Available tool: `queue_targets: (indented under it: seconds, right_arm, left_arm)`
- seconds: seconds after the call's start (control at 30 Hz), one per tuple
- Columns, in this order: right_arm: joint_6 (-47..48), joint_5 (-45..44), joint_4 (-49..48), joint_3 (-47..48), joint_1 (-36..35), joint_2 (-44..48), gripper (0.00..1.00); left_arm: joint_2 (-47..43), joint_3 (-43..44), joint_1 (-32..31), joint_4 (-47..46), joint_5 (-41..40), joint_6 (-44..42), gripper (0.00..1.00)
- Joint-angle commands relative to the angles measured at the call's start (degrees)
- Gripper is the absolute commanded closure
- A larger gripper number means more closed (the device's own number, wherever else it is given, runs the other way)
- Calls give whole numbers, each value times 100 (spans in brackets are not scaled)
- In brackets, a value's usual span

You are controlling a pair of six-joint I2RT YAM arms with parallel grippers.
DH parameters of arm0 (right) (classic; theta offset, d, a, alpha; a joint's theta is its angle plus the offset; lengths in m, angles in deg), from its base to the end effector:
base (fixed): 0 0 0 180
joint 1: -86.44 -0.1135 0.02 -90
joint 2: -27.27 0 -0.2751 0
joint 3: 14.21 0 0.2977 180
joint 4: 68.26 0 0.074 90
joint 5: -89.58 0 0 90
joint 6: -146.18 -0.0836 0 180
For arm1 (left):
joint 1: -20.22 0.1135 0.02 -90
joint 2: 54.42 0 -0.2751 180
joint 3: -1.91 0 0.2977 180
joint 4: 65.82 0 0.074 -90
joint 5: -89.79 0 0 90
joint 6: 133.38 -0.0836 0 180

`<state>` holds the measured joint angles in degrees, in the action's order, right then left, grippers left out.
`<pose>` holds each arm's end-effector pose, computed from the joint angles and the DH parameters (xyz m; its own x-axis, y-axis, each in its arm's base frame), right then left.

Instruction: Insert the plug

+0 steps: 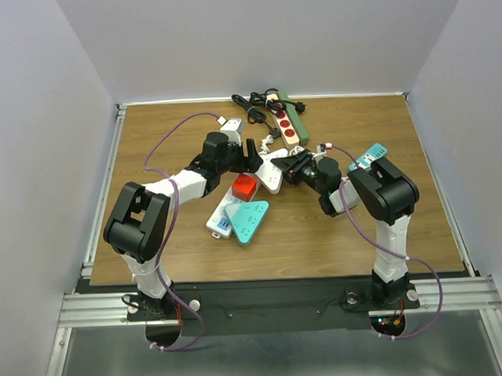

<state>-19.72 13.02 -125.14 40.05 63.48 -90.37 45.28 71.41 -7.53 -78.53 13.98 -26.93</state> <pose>0.3933 0.1877 0.0735 -0.5996 0.7705 -0.2165 -0.0431 0.2391 0.9700 0.4078 -0.2377 0.1883 -0.4415 -0.0779 -0.8939 0.5561 0.7581 -0.3407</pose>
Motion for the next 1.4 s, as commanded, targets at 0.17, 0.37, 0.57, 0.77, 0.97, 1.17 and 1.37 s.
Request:
queue_targets:
  seconds: [0.17, 0.37, 0.57, 0.77, 0.97, 1.17, 1.37]
  right_arm:
    - [531, -551, 1295, -123, 11, 294, 99]
    - [673, -658, 1727, -106, 2, 365, 100]
    - [796, -754, 1903, -176, 11, 470, 97]
    - [893, -798, 2096, -220, 11, 558, 79]
    - [963, -939, 2228, -220, 11, 532, 73]
    - [1094, -965, 2342, -97, 11, 470, 52]
    - [1340, -1027, 2588, -71, 11, 637, 38]
  left_arm:
    - [14, 84, -73, 104, -154, -291, 34]
    - [155, 181, -143, 438, -374, -634, 45]
    - [365, 339, -283, 737, -628, -818, 52]
    - [568, 559, -363, 974, -769, -871, 64]
    - [647, 515, -381, 922, -787, -889, 66]
    - [717, 577, -424, 939, -813, -942, 68]
    - [779, 568, -451, 966, -857, -950, 69]
